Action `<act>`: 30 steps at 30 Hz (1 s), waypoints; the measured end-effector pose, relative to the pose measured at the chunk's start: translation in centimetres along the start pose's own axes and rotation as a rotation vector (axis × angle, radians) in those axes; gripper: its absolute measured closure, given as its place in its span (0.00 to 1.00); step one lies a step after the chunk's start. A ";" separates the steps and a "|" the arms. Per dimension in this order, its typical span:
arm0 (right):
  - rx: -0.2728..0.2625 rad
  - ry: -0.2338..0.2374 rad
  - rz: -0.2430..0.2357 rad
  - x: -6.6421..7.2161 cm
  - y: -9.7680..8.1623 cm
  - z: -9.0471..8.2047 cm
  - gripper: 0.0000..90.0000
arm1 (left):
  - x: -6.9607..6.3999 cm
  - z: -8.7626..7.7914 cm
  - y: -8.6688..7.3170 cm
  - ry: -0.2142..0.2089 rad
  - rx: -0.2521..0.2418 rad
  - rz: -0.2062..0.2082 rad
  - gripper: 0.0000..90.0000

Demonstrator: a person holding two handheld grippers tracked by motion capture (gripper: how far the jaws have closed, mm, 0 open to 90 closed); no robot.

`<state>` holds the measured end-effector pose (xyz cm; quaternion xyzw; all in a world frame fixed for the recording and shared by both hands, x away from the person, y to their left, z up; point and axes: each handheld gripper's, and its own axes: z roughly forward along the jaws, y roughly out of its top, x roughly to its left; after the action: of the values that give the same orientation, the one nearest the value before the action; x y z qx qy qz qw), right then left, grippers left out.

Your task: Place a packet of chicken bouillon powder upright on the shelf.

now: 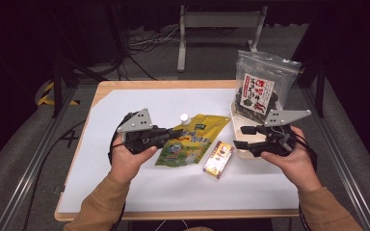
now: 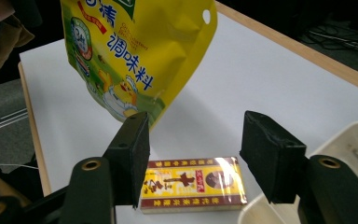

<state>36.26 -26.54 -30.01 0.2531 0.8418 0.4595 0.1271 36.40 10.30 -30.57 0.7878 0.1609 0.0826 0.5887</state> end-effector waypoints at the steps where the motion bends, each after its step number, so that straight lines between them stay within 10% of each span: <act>1: 0.004 0.008 -0.006 0.1 0.1 0.5 0.44 | -0.1 0.0 0.0 -0.005 -0.002 0.003 1.00; 17: -0.041 0.183 -0.033 1.8 1.0 4.5 0.45 | -0.9 0.1 0.2 -0.099 -0.085 0.044 1.00; 24: -0.056 0.238 -0.081 2.1 1.5 4.6 0.81 | -0.9 0.2 0.0 -0.103 -0.096 0.043 1.00; 30: -0.053 0.264 -0.094 2.1 1.8 4.0 0.90 | -0.8 0.2 -0.1 -0.104 -0.114 0.032 1.00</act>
<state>36.86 -21.74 -30.61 0.1472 0.8497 0.5044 0.0435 35.72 9.84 -30.64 0.7589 0.1126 0.0598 0.6387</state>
